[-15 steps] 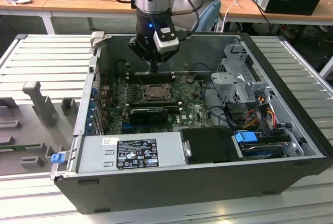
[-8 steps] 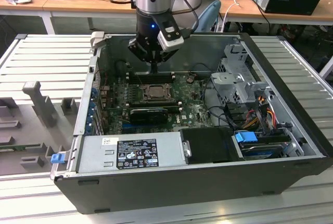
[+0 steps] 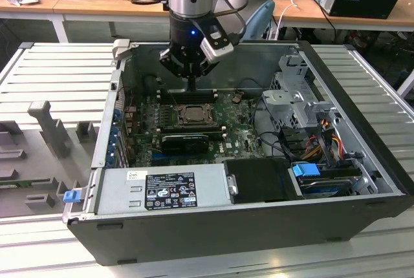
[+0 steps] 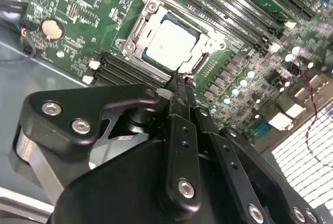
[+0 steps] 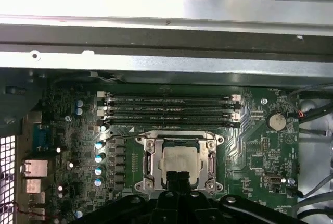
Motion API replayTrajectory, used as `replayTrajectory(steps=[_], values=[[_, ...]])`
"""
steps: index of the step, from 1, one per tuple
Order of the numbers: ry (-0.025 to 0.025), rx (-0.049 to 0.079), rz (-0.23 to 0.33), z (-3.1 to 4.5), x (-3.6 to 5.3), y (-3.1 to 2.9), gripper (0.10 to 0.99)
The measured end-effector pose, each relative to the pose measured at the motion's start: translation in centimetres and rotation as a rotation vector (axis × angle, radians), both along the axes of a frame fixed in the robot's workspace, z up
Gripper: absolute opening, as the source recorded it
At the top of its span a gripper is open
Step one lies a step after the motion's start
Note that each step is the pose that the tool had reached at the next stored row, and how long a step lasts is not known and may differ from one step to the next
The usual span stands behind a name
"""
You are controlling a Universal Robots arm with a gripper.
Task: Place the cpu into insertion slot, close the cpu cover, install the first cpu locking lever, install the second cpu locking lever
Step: 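Install the first cpu locking lever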
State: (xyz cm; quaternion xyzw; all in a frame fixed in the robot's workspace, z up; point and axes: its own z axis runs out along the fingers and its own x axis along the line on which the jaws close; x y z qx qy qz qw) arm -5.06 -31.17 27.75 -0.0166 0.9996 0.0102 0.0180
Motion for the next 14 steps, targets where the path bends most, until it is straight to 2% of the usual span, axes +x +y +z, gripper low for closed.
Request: replayTrajectory(steps=[14], values=[[0.0, 0.0, 0.177, 0.0, 0.0, 0.0, 0.106]])
